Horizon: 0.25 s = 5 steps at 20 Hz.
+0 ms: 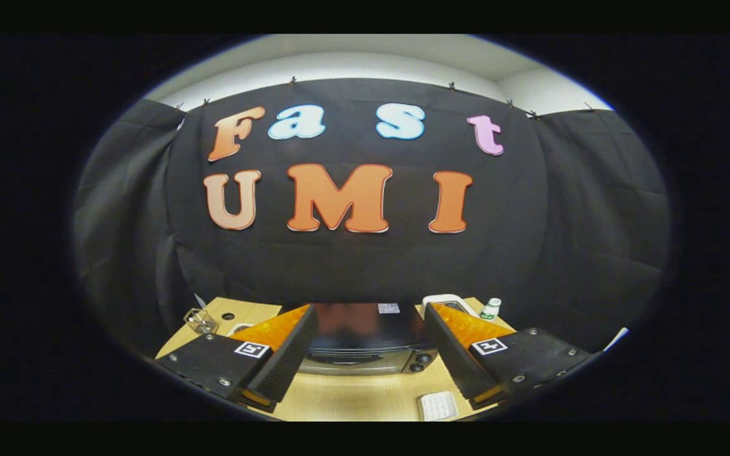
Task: Open the toaster oven, put the food inside, and close the toaster oven door.
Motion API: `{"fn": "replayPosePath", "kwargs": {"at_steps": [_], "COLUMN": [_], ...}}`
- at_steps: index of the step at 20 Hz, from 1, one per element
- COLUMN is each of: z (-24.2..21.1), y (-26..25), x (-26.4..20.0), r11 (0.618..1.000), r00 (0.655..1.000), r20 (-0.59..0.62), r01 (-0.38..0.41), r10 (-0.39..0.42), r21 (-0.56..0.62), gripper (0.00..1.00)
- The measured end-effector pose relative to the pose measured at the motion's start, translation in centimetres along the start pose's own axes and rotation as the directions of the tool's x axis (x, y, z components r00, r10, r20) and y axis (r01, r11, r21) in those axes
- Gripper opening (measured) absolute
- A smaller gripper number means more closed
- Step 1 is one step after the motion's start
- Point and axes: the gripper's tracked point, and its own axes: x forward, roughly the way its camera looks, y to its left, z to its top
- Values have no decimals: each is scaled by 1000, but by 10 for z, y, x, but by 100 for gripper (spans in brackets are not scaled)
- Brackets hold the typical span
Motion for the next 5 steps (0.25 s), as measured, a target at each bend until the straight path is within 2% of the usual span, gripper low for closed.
{"fn": "replayPosePath", "kwargs": {"at_steps": [5], "z": [3], "y": [-2], "x": [-13], "r11": [1000], "r00": [1000], "r20": [10], "r01": [-4], "r10": [4], "r21": [11], "gripper": [100]}}
